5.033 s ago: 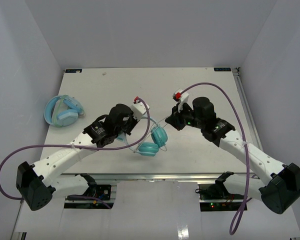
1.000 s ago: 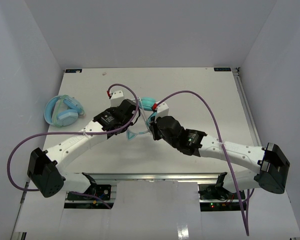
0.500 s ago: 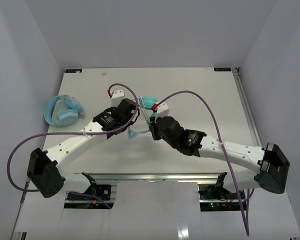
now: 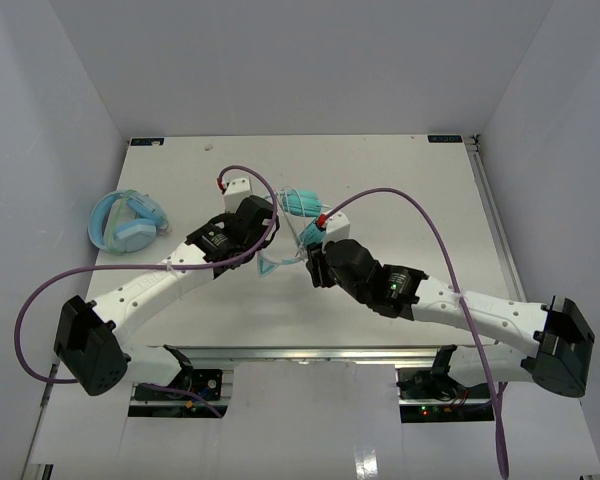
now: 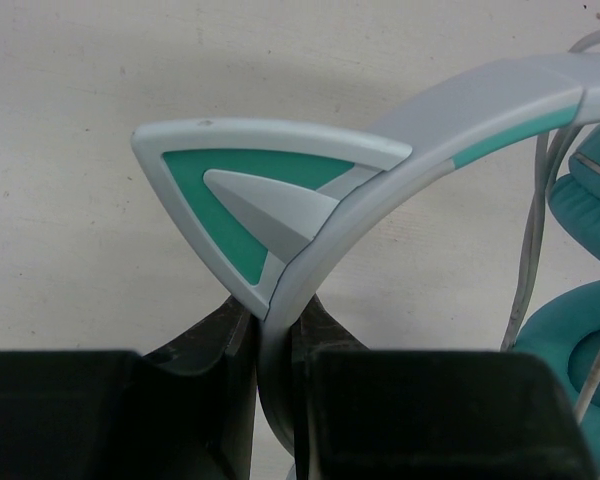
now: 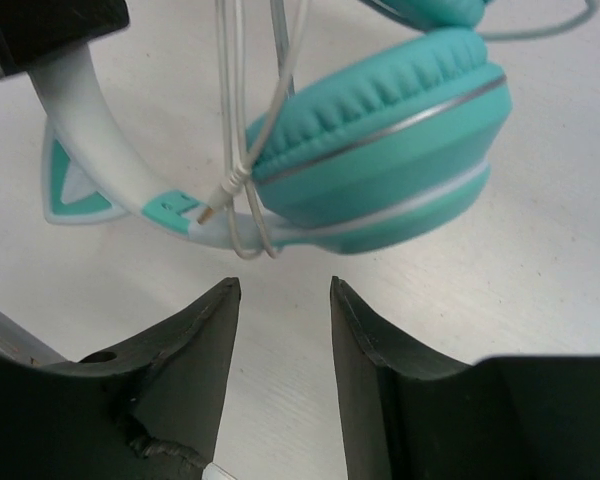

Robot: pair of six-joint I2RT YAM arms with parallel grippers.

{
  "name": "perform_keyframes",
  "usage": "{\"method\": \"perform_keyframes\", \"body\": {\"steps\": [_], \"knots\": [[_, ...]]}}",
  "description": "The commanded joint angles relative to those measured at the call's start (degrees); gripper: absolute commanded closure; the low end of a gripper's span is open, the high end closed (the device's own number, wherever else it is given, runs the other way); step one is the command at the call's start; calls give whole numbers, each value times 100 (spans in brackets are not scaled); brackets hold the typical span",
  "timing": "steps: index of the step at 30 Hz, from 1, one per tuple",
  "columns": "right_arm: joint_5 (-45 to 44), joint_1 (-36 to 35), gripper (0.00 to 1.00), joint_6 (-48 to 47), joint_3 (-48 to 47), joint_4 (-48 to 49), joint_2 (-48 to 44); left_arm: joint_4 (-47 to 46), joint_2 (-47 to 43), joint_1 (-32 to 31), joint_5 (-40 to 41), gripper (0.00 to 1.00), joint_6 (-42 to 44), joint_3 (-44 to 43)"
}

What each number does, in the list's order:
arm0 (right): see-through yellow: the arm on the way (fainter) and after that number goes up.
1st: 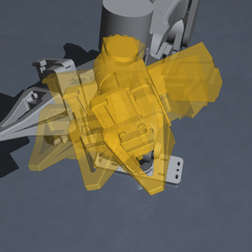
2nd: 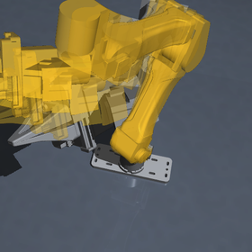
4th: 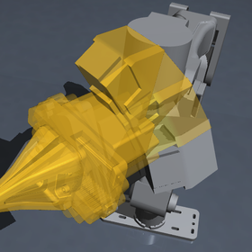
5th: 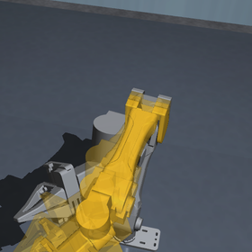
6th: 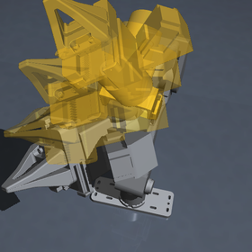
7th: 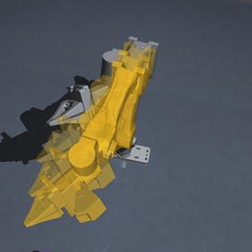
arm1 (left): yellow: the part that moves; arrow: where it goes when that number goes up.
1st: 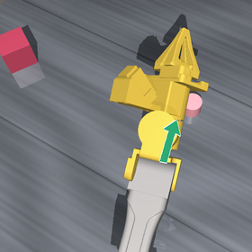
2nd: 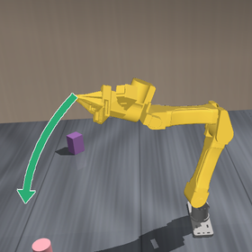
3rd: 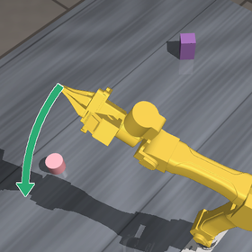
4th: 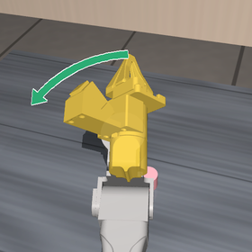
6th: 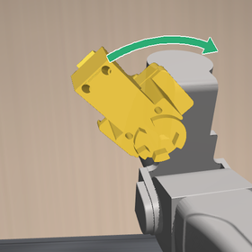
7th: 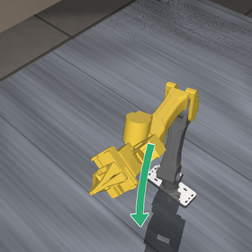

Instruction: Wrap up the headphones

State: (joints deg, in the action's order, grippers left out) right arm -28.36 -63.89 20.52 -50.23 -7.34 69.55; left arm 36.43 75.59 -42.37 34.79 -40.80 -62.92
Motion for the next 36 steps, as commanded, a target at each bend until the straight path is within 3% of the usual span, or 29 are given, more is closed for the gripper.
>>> {"method": "perform_keyframes", "body": {"steps": [1,8,14,26,36], "knots": [[-65,-18,51,5,302,-162,-543,-653,-141,27,-112,100,54,-37],[-152,-18,52,90,825,-261,-1466,-1150,-29,27,-266,100,221,175],[-339,-18,62,-108,513,-268,-1618,-1353,206,27,-292,100,204,341],[-425,369,72,-697,-1240,-66,-29,-1819,731,27,-454,100,265,393],[-322,744,73,-616,-1159,136,507,-1909,670,36,-435,100,289,523]]}}
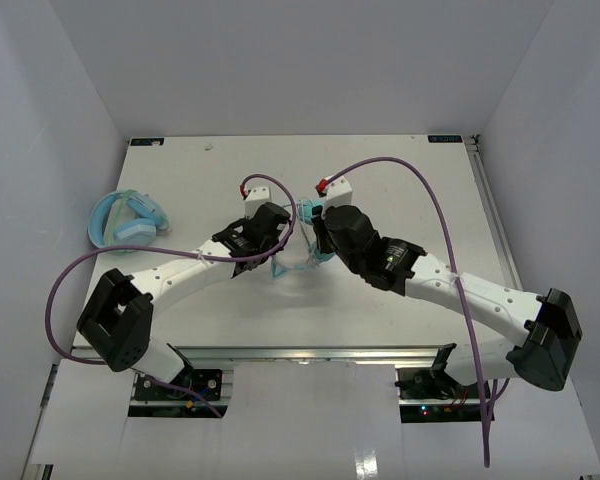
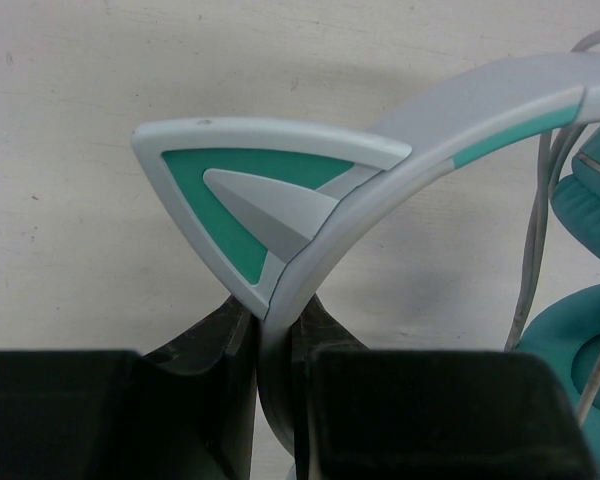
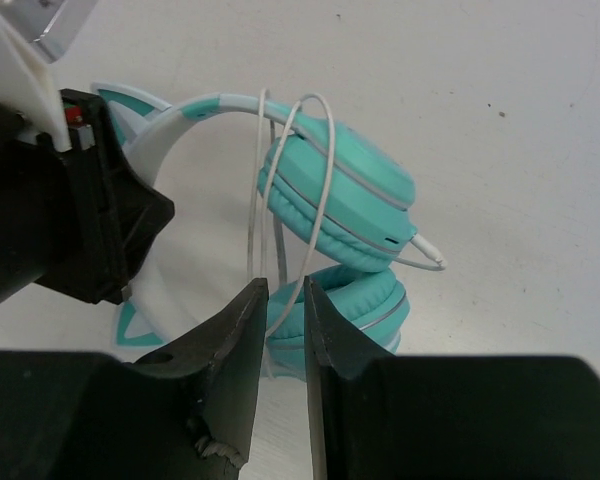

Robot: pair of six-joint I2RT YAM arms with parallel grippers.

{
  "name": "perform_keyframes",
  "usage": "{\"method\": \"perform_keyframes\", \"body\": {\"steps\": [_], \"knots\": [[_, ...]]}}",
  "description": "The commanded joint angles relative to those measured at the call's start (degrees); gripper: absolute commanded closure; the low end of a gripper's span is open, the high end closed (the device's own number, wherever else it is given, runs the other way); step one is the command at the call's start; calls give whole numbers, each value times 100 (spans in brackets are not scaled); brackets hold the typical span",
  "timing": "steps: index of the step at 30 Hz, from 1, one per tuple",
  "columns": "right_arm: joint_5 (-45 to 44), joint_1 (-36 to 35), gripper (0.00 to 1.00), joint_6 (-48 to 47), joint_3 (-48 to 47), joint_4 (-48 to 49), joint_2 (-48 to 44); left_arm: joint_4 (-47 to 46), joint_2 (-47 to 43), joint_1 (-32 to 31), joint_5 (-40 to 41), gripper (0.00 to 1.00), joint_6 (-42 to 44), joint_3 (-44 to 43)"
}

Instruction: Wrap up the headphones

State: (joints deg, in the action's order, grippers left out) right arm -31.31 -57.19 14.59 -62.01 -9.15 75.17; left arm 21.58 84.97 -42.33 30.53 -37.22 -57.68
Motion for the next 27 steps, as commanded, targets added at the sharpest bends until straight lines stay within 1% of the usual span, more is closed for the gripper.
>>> {"method": "perform_keyframes", "body": {"steps": [1,10,21,23,27], "knots": [[-16,81,73,-9,48,353,-28,-428,-291,31,-14,100,-66,4],[103,156,73,80,110,537,320,-453,-407,31,-26,100,-49,15],[-116,165,73,156,123,535,593,-470,-404,31,16,100,-46,11],[-125,165,75,152,113,535,647,-484,-406,31,10,100,-55,11],[-98,165,84,151,141,613,758,-511,-342,83,1,100,-41,-19]]}}
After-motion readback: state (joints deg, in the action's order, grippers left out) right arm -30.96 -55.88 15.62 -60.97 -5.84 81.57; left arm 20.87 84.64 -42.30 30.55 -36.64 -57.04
